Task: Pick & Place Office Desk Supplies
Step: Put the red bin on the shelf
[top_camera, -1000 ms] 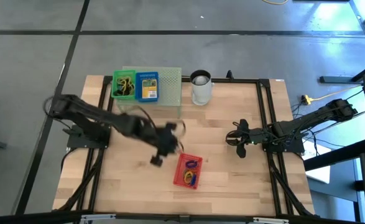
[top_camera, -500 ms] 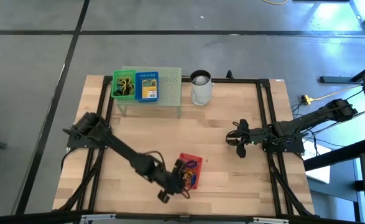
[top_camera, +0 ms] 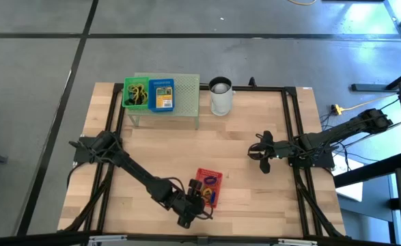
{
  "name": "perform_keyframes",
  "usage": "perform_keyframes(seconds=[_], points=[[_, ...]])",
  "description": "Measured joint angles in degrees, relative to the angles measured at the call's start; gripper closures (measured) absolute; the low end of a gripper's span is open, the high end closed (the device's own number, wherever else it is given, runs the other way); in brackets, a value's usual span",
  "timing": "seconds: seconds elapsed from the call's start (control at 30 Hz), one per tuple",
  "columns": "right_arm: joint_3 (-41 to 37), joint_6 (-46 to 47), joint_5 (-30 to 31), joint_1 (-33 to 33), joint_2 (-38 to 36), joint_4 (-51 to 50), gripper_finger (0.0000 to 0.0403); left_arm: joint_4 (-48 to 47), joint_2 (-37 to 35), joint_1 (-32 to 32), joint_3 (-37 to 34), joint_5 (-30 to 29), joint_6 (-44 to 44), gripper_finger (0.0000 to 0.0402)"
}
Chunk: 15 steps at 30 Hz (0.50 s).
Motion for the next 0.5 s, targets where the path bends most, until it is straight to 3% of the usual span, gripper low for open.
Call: perform_keyframes(seconds=[0.2,0.5], points=[[0.00,0.00,-0.02,0.00,0.02,0.09,0.0289,-1.16,0.00,1.08,0.00,2.54,-0.01,0.0238],[0.00,0.00,-0.16,0.02,0.00,0.11,0.0289,-2.77,1.88,2.56,-0.02,7.65,-0.13,0.0302]])
